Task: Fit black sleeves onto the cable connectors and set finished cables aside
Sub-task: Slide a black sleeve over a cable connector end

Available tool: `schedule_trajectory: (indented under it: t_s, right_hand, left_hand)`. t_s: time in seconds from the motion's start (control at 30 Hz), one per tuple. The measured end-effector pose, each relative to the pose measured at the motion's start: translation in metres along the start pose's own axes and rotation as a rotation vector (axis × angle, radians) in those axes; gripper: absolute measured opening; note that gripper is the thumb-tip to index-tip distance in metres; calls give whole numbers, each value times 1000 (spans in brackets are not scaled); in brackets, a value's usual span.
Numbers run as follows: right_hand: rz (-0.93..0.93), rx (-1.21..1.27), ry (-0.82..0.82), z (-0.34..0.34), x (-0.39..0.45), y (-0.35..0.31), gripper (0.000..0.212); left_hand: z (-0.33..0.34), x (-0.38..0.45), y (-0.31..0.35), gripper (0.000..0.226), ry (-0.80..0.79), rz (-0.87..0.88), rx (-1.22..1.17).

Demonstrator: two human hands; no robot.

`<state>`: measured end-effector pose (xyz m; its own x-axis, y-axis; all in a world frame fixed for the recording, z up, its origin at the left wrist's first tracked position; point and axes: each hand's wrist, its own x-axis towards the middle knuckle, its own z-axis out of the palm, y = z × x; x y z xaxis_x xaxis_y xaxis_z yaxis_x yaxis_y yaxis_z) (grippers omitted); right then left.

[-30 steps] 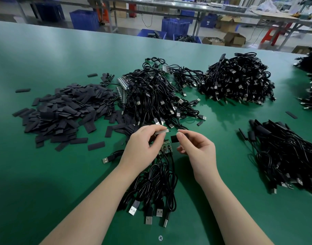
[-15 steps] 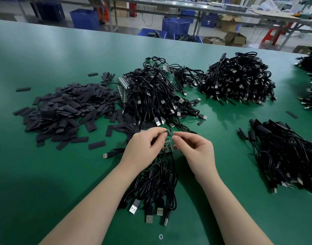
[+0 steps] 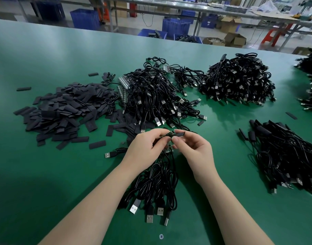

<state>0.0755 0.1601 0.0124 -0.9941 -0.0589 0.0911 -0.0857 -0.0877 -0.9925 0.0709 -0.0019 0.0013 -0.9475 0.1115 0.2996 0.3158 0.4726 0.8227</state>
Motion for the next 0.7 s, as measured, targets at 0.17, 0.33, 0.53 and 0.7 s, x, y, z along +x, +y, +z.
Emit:
schedule_trajectory:
  t_s: [0.17, 0.33, 0.53, 0.7]
  right_hand:
    - [-27, -59, 60, 1, 0, 0, 22]
    - [-49, -111, 102, 1, 1, 2, 22]
    - [-11, -26, 218, -1, 3, 0, 19]
    - [11, 85, 210, -1, 2, -2, 15]
  left_hand:
    - [1, 0, 0, 24, 18, -14, 6]
    - [3, 0, 0, 20, 31, -14, 22]
    - [2, 0, -2, 28, 37, 31, 69]
    - [3, -1, -2, 28, 29, 74, 120]
